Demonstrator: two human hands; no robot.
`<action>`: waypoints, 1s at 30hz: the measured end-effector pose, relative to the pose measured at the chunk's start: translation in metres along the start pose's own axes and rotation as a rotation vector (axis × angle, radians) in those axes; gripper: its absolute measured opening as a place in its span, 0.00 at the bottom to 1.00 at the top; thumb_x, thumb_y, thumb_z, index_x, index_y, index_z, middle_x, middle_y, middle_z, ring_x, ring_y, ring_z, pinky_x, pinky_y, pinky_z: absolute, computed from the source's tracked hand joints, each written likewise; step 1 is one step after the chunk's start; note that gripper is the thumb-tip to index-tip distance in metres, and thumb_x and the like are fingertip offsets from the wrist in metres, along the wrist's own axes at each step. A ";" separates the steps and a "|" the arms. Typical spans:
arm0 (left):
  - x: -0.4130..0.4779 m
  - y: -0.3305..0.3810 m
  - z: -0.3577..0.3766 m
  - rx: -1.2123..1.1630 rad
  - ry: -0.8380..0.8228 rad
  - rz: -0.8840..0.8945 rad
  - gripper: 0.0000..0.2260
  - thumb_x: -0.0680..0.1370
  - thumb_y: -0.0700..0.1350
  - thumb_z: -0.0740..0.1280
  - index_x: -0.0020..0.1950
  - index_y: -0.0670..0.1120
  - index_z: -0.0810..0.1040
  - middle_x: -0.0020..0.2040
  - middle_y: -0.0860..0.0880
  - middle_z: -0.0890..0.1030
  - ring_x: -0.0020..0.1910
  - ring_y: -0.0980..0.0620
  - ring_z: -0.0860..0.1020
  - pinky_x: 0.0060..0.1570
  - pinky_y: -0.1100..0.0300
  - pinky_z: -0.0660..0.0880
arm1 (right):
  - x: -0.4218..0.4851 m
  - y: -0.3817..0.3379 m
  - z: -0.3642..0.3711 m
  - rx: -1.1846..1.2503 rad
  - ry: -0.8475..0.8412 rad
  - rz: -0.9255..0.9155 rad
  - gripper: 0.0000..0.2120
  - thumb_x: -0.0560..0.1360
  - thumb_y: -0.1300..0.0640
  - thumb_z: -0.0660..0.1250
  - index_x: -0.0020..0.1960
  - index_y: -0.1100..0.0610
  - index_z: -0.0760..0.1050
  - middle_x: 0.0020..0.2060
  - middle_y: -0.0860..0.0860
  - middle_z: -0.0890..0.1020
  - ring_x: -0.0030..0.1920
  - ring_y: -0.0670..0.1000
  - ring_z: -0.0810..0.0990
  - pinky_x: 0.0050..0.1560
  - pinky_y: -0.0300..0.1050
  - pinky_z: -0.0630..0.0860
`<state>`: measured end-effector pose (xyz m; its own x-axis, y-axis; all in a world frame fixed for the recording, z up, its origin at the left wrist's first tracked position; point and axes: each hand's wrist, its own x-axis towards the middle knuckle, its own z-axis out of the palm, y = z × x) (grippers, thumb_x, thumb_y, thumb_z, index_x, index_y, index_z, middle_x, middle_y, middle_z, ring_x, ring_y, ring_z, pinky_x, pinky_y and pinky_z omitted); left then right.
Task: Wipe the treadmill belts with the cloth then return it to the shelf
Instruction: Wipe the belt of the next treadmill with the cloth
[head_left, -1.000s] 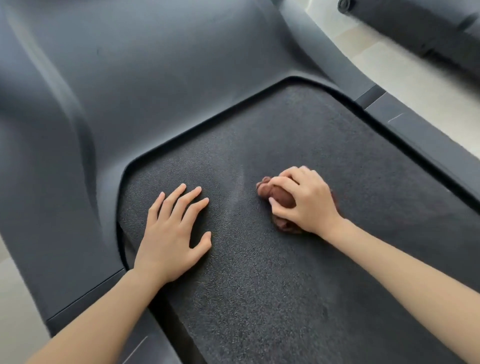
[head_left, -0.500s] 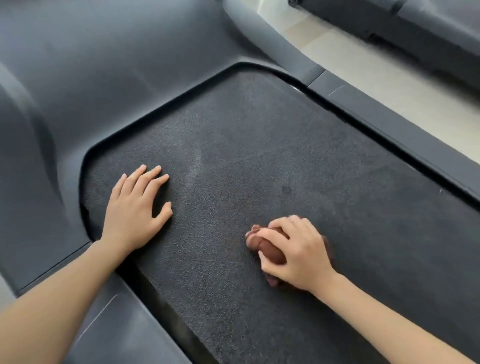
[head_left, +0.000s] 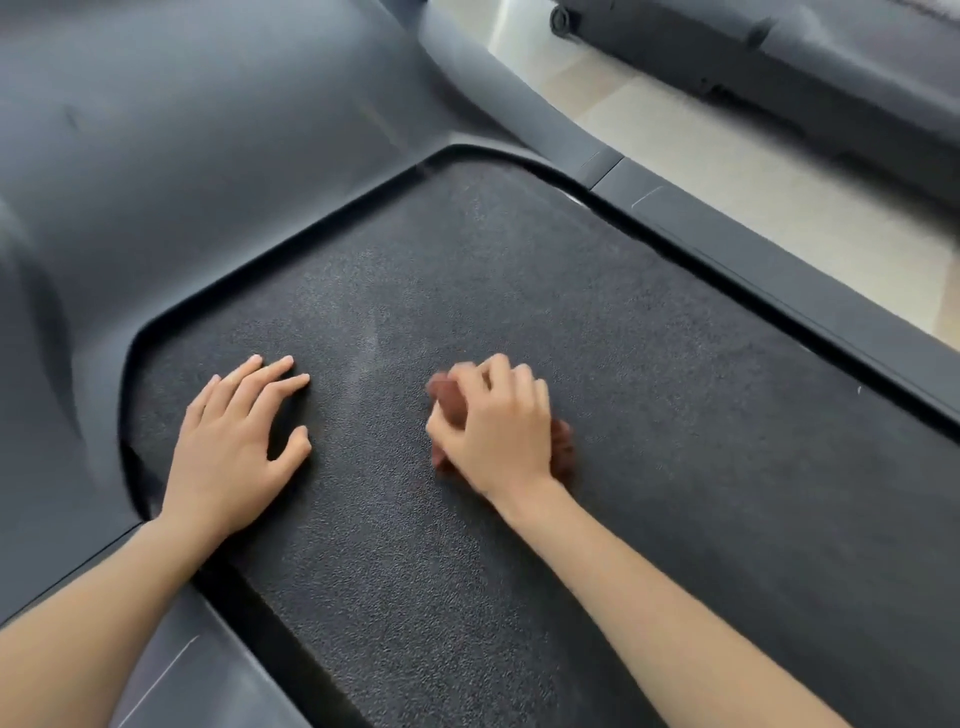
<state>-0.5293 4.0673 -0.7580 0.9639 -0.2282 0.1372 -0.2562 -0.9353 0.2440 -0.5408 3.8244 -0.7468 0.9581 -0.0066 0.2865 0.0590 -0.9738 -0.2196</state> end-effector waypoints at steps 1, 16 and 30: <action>0.000 0.000 0.000 -0.004 0.004 0.000 0.27 0.72 0.57 0.52 0.65 0.47 0.74 0.69 0.49 0.71 0.72 0.46 0.63 0.72 0.46 0.55 | -0.015 -0.002 -0.005 0.054 -0.014 -0.119 0.16 0.69 0.42 0.62 0.48 0.52 0.77 0.42 0.52 0.75 0.41 0.56 0.73 0.42 0.50 0.69; 0.003 -0.003 0.004 -0.023 0.044 0.023 0.28 0.70 0.59 0.52 0.64 0.47 0.74 0.69 0.47 0.72 0.72 0.44 0.63 0.70 0.44 0.55 | -0.015 0.071 -0.020 -0.177 0.091 0.460 0.16 0.72 0.44 0.62 0.54 0.52 0.76 0.49 0.54 0.77 0.47 0.59 0.74 0.47 0.50 0.68; 0.012 -0.021 0.027 -0.126 0.065 0.076 0.28 0.70 0.59 0.53 0.64 0.45 0.72 0.68 0.43 0.71 0.71 0.41 0.61 0.71 0.40 0.55 | -0.154 0.079 -0.069 -0.130 0.079 0.523 0.15 0.72 0.45 0.65 0.53 0.52 0.77 0.47 0.54 0.77 0.46 0.58 0.76 0.47 0.50 0.70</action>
<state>-0.5102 4.0772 -0.7877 0.9356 -0.2755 0.2206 -0.3394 -0.8736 0.3488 -0.7028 3.7327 -0.7438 0.8260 -0.5102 0.2398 -0.4600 -0.8559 -0.2363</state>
